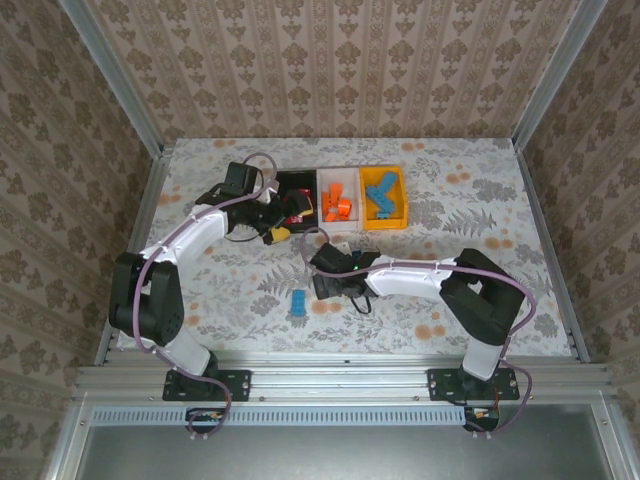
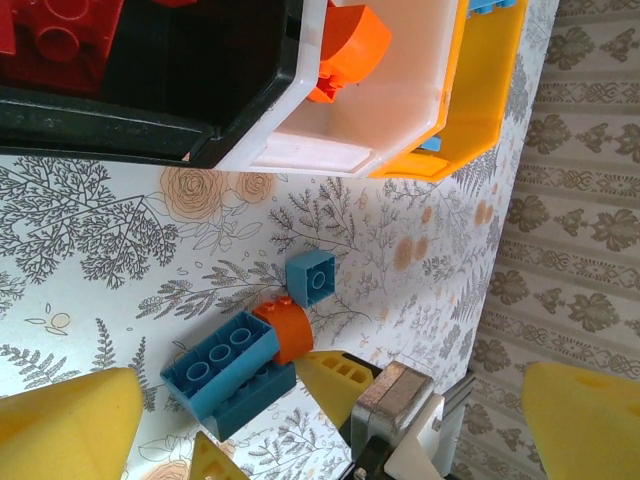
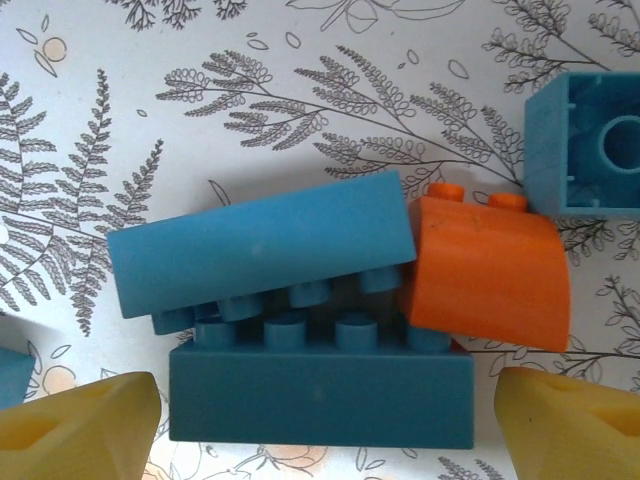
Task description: Sort the legos into containers by color
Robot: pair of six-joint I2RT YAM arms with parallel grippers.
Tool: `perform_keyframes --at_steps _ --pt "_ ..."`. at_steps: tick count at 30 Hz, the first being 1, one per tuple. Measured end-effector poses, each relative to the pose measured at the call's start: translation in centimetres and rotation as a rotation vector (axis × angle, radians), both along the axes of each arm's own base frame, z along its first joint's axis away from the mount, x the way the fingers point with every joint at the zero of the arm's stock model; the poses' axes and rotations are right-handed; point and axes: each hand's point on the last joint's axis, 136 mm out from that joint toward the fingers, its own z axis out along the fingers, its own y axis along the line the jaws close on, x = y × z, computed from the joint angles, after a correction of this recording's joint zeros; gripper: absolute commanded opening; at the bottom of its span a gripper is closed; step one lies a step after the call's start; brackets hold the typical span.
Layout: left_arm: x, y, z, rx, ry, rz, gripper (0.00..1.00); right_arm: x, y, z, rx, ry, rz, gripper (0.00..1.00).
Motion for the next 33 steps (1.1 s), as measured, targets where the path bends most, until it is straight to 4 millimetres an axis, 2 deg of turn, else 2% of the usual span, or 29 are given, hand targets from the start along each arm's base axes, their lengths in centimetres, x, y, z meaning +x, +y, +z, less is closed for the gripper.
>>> perform_keyframes --at_steps 4,8,12,15,19,24,28,31,33 --pt "0.0 0.0 0.0 0.0 -0.001 0.0 0.99 0.2 0.5 -0.6 -0.01 0.007 0.003 0.86" --pt "0.0 0.0 0.0 0.002 -0.003 -0.003 0.99 1.1 1.4 -1.0 -0.02 0.002 0.003 0.78" --pt "0.0 0.1 0.0 0.005 -0.003 -0.001 0.99 1.4 1.3 -1.1 -0.037 -0.012 -0.002 0.69" --pt "0.0 0.1 0.0 0.005 -0.004 -0.001 0.99 1.3 1.3 -1.0 -0.048 -0.024 0.002 0.63" --pt "0.1 0.1 0.0 0.005 -0.004 0.0 0.99 0.3 1.0 -0.7 -0.064 -0.031 0.019 0.63" --pt "0.3 0.5 0.0 0.005 -0.004 0.01 0.99 -0.8 0.5 0.6 -0.062 -0.044 0.033 0.63" --pt "0.4 0.6 0.0 0.005 -0.004 0.013 0.99 -0.7 -0.5 2.2 -0.073 -0.077 0.032 0.63" --pt "0.4 0.7 0.0 0.005 -0.004 0.017 0.99 0.7 -1.8 4.4 -0.084 -0.13 0.018 0.63" --pt "0.5 0.7 0.0 0.003 -0.004 0.016 1.0 3.5 -3.7 6.4 -0.08 -0.179 -0.037 0.62"
